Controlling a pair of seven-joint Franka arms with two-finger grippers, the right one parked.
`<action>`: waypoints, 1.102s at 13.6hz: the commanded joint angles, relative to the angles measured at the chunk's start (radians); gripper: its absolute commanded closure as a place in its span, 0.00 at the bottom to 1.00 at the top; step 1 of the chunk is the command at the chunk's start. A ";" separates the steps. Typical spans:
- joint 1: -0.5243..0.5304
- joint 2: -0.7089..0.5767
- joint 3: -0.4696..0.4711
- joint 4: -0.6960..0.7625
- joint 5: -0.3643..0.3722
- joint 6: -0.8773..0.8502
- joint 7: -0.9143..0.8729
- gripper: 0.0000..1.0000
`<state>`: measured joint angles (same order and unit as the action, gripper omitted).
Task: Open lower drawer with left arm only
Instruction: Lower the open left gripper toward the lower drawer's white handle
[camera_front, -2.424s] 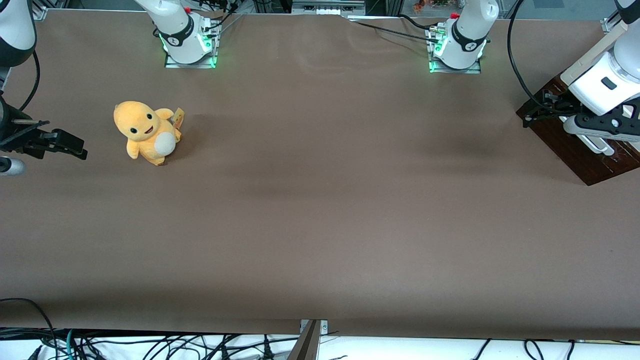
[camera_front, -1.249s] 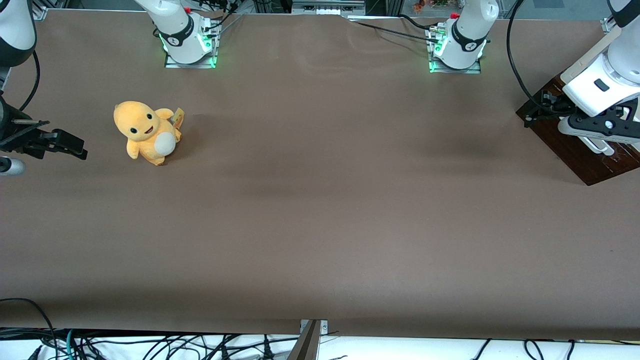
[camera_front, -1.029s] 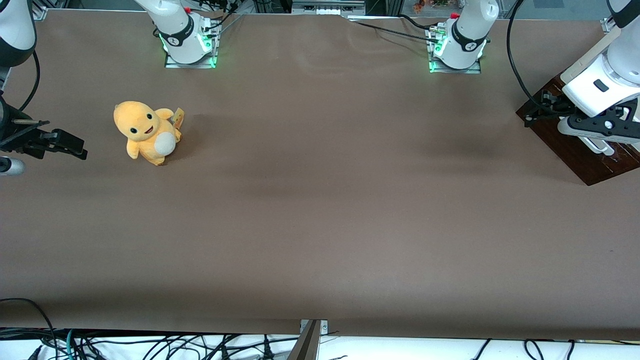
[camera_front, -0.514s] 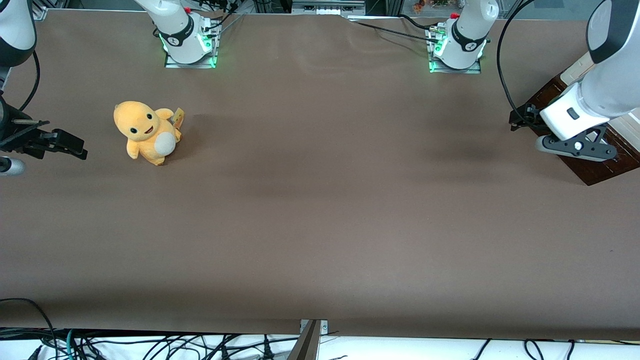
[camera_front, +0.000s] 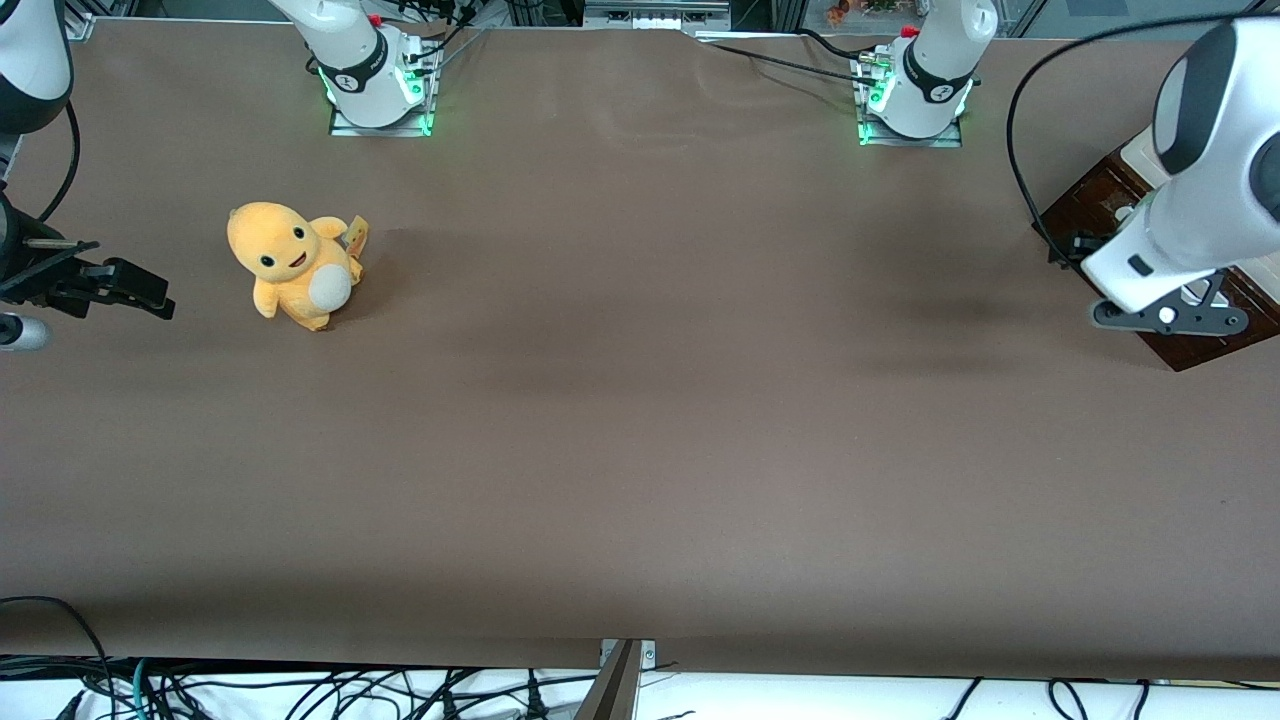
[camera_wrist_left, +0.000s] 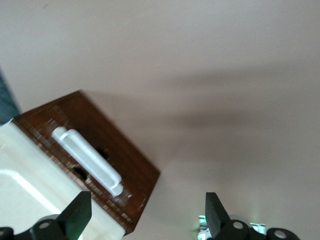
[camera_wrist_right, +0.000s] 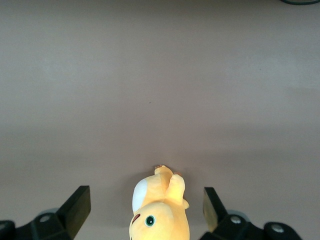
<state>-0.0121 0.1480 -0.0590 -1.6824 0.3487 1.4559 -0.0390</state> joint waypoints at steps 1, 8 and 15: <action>0.000 0.100 -0.002 0.010 0.154 -0.066 -0.163 0.00; 0.040 0.298 0.001 -0.042 0.375 -0.143 -0.574 0.00; 0.041 0.389 -0.004 -0.189 0.576 -0.141 -0.901 0.00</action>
<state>0.0352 0.5360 -0.0553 -1.8171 0.8530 1.3184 -0.8440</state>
